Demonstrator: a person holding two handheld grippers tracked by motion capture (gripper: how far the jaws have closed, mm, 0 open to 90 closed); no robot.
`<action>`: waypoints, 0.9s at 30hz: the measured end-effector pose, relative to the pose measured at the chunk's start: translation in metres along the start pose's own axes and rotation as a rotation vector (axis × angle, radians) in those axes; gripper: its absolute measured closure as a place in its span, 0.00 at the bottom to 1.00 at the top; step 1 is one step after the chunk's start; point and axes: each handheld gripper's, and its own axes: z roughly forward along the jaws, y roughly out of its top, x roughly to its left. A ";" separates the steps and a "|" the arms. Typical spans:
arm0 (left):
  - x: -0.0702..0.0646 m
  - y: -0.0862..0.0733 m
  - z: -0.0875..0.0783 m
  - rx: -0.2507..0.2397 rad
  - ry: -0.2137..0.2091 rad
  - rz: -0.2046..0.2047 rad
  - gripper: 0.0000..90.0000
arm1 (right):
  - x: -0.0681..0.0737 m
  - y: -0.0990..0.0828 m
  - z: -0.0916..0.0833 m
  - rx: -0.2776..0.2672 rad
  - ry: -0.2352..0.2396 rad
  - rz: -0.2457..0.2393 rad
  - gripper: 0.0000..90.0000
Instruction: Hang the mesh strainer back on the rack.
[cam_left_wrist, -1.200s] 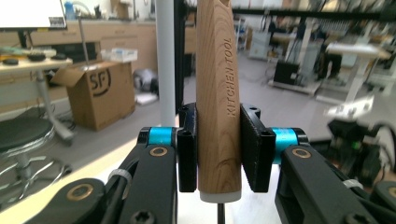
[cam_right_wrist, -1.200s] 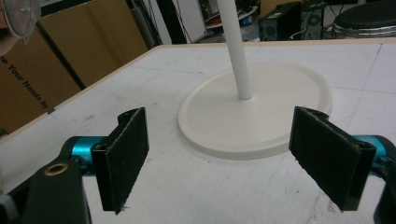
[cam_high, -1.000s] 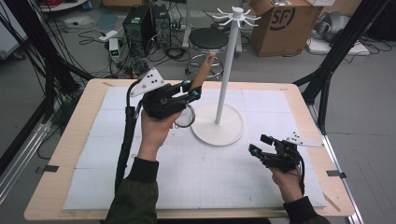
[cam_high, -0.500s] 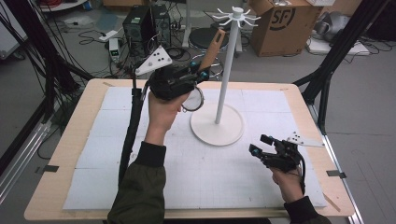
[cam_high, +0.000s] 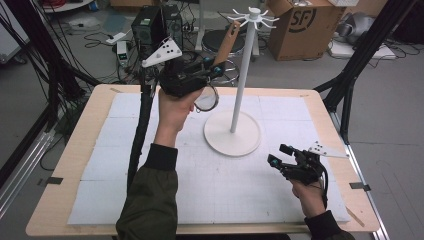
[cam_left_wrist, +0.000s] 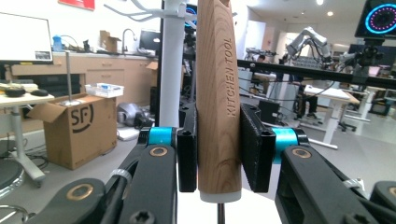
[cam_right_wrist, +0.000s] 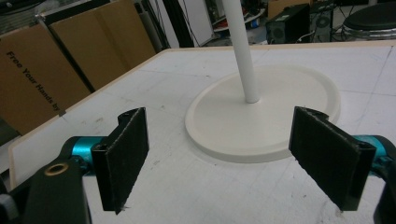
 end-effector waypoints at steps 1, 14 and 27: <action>0.002 0.000 0.001 0.003 -0.001 -0.001 0.78 | 0.000 0.000 0.000 0.000 -0.002 0.000 0.21; 0.018 0.001 0.011 0.024 -0.023 -0.037 0.78 | 0.003 0.000 -0.001 0.002 -0.012 -0.011 0.22; 0.008 -0.003 0.033 0.045 -0.069 -0.045 0.78 | 0.002 0.000 -0.004 -0.004 -0.012 -0.009 0.22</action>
